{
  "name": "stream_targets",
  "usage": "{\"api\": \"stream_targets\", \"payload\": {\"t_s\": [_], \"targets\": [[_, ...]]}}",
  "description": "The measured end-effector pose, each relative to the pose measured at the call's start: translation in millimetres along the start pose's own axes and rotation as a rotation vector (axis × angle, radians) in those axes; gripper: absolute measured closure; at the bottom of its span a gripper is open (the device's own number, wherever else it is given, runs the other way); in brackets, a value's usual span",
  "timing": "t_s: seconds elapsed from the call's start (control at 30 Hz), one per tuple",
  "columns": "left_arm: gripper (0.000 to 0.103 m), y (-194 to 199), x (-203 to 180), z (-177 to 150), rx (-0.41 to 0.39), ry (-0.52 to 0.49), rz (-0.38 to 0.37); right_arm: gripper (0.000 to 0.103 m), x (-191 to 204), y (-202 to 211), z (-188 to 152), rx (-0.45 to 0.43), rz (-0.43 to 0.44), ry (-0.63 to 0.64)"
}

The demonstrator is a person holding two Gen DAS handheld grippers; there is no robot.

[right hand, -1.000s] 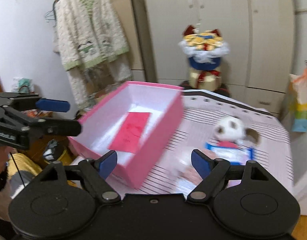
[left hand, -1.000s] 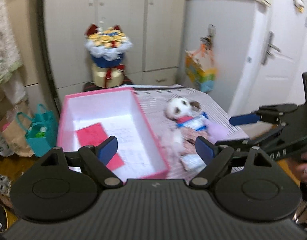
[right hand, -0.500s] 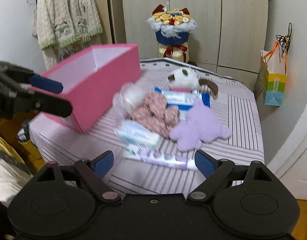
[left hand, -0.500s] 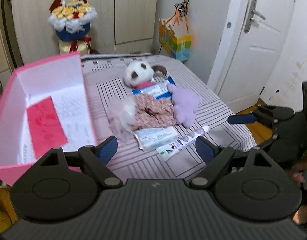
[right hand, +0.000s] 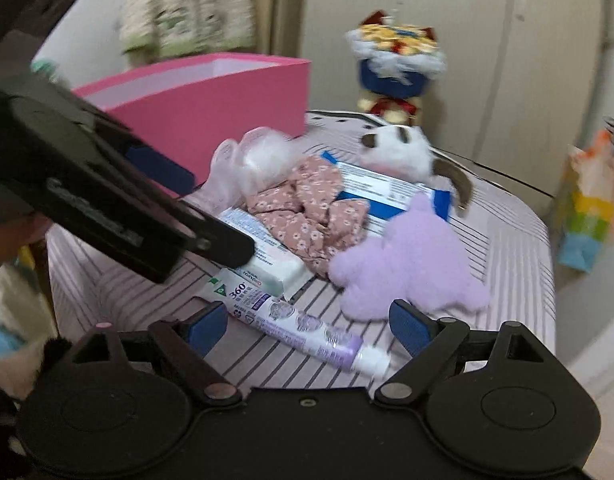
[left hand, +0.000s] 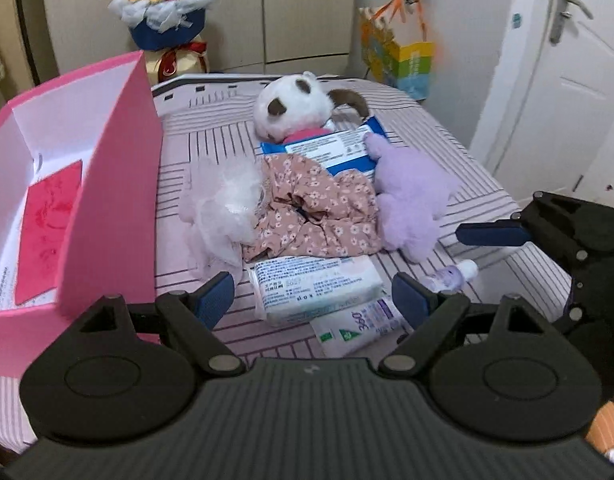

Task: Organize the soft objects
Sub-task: 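Move both tools back toward the items on the bed, then grasp the wrapped soap bar with the left gripper while the right grasps the toothpaste tube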

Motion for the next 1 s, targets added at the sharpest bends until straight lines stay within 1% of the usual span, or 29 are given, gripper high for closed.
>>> {"api": "stream_targets", "payload": {"t_s": [0.07, 0.13, 0.23, 0.3, 0.33, 0.37, 0.4, 0.43, 0.47, 0.57, 0.67, 0.73, 0.77, 0.87, 0.93, 1.0], "targets": [[0.017, -6, 0, 1, -0.003, 0.018, 0.011, 0.013, -2, -7, 0, 0.022, 0.068, 0.017], [0.014, -11, -1, 2, -0.010, 0.026, 0.025, 0.013, -6, -14, -1, 0.048, 0.124, 0.002], [0.012, -19, -4, 1, -0.023, 0.018, 0.041, 0.013, -11, -22, 0, 0.055, 0.165, -0.055], [0.012, -24, -5, -1, -0.016, 0.016, 0.044, 0.014, -12, -23, -1, 0.064, 0.173, -0.057], [0.012, -26, -6, -3, -0.011, 0.021, 0.042, 0.018, -10, -23, -3, 0.074, 0.168, -0.045], [0.012, -27, -6, -4, -0.005, 0.028, 0.039, 0.024, -9, -22, -4, 0.073, 0.161, -0.030], [0.011, -28, -7, -5, -0.003, 0.034, 0.036, 0.028, -8, -19, -5, 0.069, 0.166, -0.027], [0.011, -29, -7, -5, -0.001, 0.039, 0.037, 0.039, -8, -16, -6, 0.067, 0.169, -0.032], [0.010, -29, -7, -6, -0.001, 0.043, 0.044, 0.044, -8, -13, -6, 0.065, 0.169, -0.038], [0.008, -32, -10, -7, -0.006, 0.035, 0.089, 0.052, -7, -4, -11, 0.069, 0.173, -0.048], [0.008, -36, -14, -8, 0.002, 0.008, 0.118, 0.059, -7, 5, -13, 0.108, 0.190, -0.073], [0.008, -38, -13, -7, 0.015, -0.006, 0.116, 0.059, -9, 5, -10, 0.148, 0.191, -0.102], [0.008, -39, -11, -6, 0.026, 0.009, 0.117, 0.060, -7, 4, -9, 0.157, 0.188, -0.086], [0.008, -41, -7, -6, 0.051, 0.075, 0.133, 0.059, 3, -4, -4, 0.150, 0.198, -0.006], [0.008, -46, -8, -7, 0.068, 0.096, 0.141, 0.059, 6, -10, 0, 0.140, 0.221, 0.003], [0.007, -52, -10, -10, 0.085, 0.098, 0.152, 0.060, 8, -12, 2, 0.132, 0.224, 0.014]]}}
Point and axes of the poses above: each gripper's, at about its wrist camera, not at the fingertips, and y roughly against the way its jaws point, x to its left, z to its top, the point moved 4 cm from there along -y, roughly the way its jaws point, and after that the axes turned 4 degrees about -x, right-handed, at the moved point
